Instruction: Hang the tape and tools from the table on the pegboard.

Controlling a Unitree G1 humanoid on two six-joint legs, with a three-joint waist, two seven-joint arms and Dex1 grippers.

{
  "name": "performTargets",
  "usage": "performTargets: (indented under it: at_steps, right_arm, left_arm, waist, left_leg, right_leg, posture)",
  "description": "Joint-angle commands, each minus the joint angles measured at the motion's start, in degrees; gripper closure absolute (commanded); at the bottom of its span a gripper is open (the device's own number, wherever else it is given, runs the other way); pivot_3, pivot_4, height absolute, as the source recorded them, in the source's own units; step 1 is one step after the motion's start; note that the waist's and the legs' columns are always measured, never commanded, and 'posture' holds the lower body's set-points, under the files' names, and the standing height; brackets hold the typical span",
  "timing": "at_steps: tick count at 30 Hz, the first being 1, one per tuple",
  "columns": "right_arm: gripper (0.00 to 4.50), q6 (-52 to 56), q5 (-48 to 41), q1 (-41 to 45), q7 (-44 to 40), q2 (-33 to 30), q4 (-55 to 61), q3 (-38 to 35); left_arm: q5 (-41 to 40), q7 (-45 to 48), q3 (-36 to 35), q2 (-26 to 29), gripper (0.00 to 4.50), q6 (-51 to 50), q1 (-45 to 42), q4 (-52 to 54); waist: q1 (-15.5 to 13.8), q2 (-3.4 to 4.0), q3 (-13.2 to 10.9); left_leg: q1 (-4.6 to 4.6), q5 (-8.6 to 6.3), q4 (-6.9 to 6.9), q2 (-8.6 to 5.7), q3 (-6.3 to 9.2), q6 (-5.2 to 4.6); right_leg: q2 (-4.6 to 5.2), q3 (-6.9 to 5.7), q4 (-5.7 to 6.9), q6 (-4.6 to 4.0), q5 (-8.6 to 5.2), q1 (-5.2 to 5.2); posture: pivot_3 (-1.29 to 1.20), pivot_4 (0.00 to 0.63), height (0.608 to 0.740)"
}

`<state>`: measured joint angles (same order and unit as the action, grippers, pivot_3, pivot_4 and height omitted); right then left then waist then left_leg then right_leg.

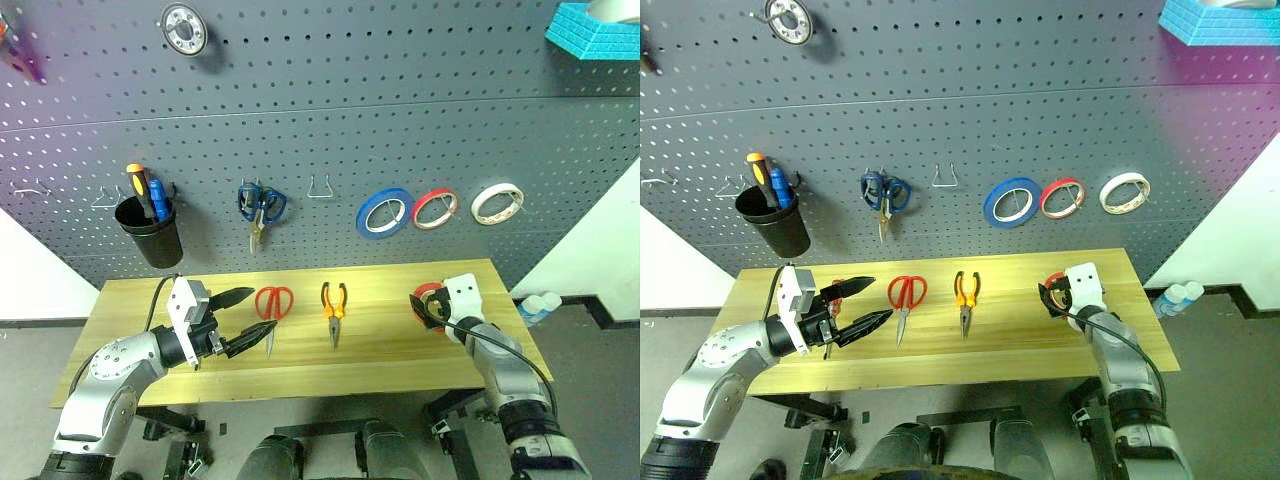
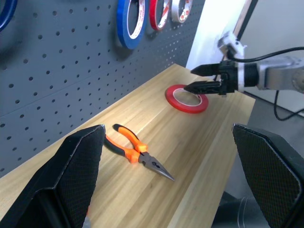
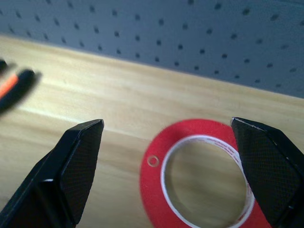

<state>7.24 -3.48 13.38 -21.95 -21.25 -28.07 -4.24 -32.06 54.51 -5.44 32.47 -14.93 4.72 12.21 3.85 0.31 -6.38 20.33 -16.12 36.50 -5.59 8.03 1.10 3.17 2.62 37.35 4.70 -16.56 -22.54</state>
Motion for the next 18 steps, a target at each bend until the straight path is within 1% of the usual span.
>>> performTargets:
  at_steps: [1, 3, 5, 6, 13, 18]
  right_arm:
    - [0.00, 4.9, -1.7, 2.0, -5.1, -1.3, -1.5, 0.5]
    - [0.00, 7.2, -1.1, 3.0, -6.3, -1.9, -2.3, 1.2]
    - [0.00, 10.0, 3.3, 4.1, -4.7, -3.3, -3.1, 4.0]
    - [0.00, 10.8, 3.5, 4.6, -5.3, -3.5, -3.4, 4.5]
    - [0.00, 7.6, 4.5, 7.0, -6.8, -4.2, -9.3, 5.3]
    - [0.00, 6.5, 5.7, 8.6, -8.5, -4.7, -14.0, 6.3]
  left_arm:
    - [-1.0, -0.5, -1.3, -0.3, 0.03, -0.1, 0.1, 2.2]
    - [-0.9, -0.7, -1.3, -0.3, 0.03, -0.1, 0.3, 2.5]
    - [-1.0, -1.0, -1.5, -0.4, 0.03, -0.2, 0.6, 2.8]
    - [-1.0, -1.1, -1.6, -0.4, 0.03, -0.3, 0.8, 3.0]
    - [-0.9, -1.4, -1.8, -0.4, 0.03, 0.0, 1.7, 3.5]
    - [-0.6, -0.6, -2.0, -0.5, 0.03, 1.2, 2.6, 2.6]
  waist:
    - [0.0, -0.05, -0.1]
    - [0.0, -0.05, -0.2]
    - [0.1, -0.03, -0.3]
    - [0.0, -0.03, -0.4]
    - [-0.2, -0.21, -0.7]
    - [-0.5, -0.18, -0.8]
  left_leg:
    - [0.01, 0.00, 0.00, 0.00, 0.00, 0.00]
    - [0.01, 0.00, -0.01, 0.01, 0.00, -0.01]
    - [0.01, 0.00, -0.01, 0.01, -0.01, -0.01]
    - [0.00, 0.00, 0.00, 0.01, -0.02, 0.00]
    - [0.02, 0.00, -0.05, 0.03, -0.03, 0.00]
    - [0.03, 0.00, -0.15, 0.03, -0.03, 0.00]
  right_leg:
    - [0.00, 0.00, -0.01, 0.00, 0.00, 0.00]
    - [0.00, 0.00, -0.02, 0.00, 0.00, 0.00]
    - [0.00, 0.00, -0.01, 0.00, 0.01, 0.00]
    - [0.01, 0.00, -0.01, 0.00, 0.01, 0.00]
    - [0.00, 0.00, -0.04, -0.01, 0.01, -0.03]
    - [0.00, 0.00, -0.13, 0.00, 0.02, -0.04]
  posture:
    - [-0.09, 0.107, 0.740]
    - [-0.09, 0.110, 0.740]
    - [-0.08, 0.115, 0.740]
    - [-0.08, 0.116, 0.740]
    - [-0.07, 0.124, 0.740]
    - [-0.06, 0.127, 0.740]
